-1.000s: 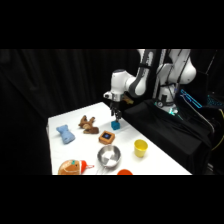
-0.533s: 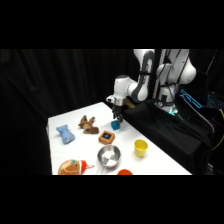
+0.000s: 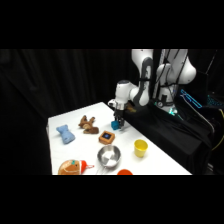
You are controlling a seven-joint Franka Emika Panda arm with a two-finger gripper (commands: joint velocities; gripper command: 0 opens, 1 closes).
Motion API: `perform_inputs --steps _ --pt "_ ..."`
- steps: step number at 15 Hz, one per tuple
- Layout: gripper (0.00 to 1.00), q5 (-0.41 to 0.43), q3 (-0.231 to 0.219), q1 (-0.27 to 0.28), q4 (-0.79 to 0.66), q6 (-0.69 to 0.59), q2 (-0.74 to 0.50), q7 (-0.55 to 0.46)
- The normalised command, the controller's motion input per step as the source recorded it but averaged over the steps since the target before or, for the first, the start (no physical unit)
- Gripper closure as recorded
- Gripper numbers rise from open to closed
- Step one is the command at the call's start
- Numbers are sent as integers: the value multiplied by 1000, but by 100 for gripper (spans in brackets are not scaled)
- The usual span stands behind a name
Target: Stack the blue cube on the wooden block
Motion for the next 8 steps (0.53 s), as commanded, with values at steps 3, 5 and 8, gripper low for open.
perform_inputs --steps 3,5,8 --pt "27 41 61 -22 60 297 165 78" --pt "37 52 -24 45 21 284 61 68" --pt "64 81 -135 153 -29 230 -46 30"
